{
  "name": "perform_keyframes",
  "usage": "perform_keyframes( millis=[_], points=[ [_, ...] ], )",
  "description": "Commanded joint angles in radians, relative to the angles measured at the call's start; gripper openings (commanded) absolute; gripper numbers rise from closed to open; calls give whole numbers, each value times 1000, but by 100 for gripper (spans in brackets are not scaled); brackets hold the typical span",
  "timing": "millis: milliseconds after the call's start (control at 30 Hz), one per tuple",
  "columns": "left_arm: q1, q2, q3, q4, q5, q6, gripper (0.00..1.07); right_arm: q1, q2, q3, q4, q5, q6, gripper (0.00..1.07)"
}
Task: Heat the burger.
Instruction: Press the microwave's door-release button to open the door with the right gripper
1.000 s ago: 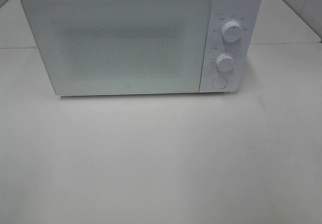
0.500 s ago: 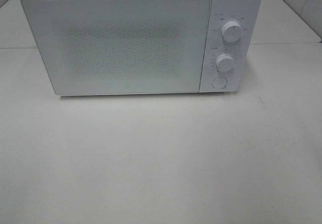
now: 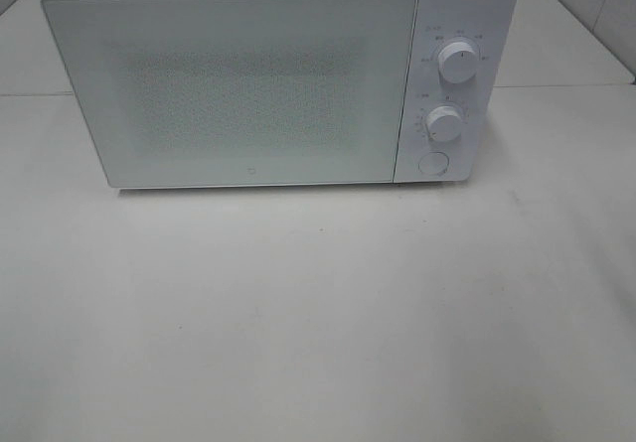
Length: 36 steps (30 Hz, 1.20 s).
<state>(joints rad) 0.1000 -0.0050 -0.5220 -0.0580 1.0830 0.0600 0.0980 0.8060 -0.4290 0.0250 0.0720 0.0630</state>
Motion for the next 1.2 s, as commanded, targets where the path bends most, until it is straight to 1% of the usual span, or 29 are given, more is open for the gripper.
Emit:
perform_keyframes(
  millis=[33, 67, 133, 167, 233, 267, 333, 400, 433, 467, 500, 533, 567, 600, 633, 667, 700, 733, 800, 833, 867, 933, 967, 1000, 1067, 1100, 1133, 1200],
  points=[
    [2, -17, 3, -1, -13, -4, 101, -1, 41, 26, -6, -125, 77, 40],
    [2, -17, 3, -1, -13, -4, 101, -1, 41, 26, -6, -125, 77, 40],
    [2, -17, 3, -1, -13, -4, 101, -1, 91, 55, -6, -203, 216, 26],
    [2, -17, 3, -1, -13, -4, 101, -1, 91, 55, -6, -203, 216, 26],
    [2, -17, 3, -1, -13, -4, 101, -1, 134, 85, -6, -261, 318, 21],
    [2, -17, 3, -1, -13, -4, 101, -1, 134, 85, -6, -261, 318, 21],
    [2, -17, 3, -1, -13, -4, 101, -1, 180, 118, -7, -322, 441, 18],
    [2, -17, 3, -1, -13, -4, 101, -1, 192, 131, -7, -346, 473, 17],
    [2, -17, 3, -1, -13, -4, 101, -1, 218, 154, -18, -393, 546, 15],
    [2, -17, 3, -1, -13, -4, 101, -1, 218, 154, -18, -393, 546, 15],
    [2, -17, 3, -1, -13, -4, 101, -1, 232, 166, -33, -424, 590, 13],
    [2, -17, 3, -1, -13, -4, 101, -1, 254, 189, -65, -479, 676, 8],
    [2, -17, 3, -1, -13, -4, 101, -1, 254, 189, -65, -479, 676, 8],
    [2, -17, 3, -1, -13, -4, 101, -1, 267, 201, -84, -510, 728, 5],
    [2, -17, 3, -1, -13, -4, 101, -1, 297, 221, -129, -570, 835, 0],
    [2, -17, 3, -1, -13, -4, 101, -1, 297, 221, -129, -570, 835, 0],
    [2, -17, 3, -1, -13, -4, 101, -1, 326, 236, -168, -621, 932, 0],
    [2, -17, 3, -1, -13, -4, 101, -1, 326, 236, -168, -621, 932, 0],
    [2, -17, 3, -1, -13, -4, 101, -1, 375, 252, -224, -693, 1066, 0],
    [2, -17, 3, -1, -13, -4, 101, -1, 375, 252, -224, -693, 1066, 0],
    [2, -17, 3, -1, -13, -4, 101, -1, 419, 261, -258, -743, 1157, 0],
    [2, -17, 3, -1, -13, -4, 101, -1, 442, 266, -270, -771, 1201, 0],
    [2, -17, 3, -1, -13, -4, 101, -1, 487, 278, -284, -837, 1270, 0],
    [2, -17, 3, -1, -13, -4, 101, -1, 487, 278, -284, -837, 1270, 0],
    [2, -17, 3, -1, -13, -4, 101, -1, 558, 285, -286, -920, 1341, 0],
    [2, -17, 3, -1, -13, -4, 101, -1, 558, 285, -286, -920, 1341, 0],
    [2, -17, 3, -1, -13, -4, 101, -1, 606, 285, -283, -960, 1376, 0],
    [2, -17, 3, -1, -13, -4, 101, -1, 628, 285, -282, -982, 1391, 0]
  ],
)
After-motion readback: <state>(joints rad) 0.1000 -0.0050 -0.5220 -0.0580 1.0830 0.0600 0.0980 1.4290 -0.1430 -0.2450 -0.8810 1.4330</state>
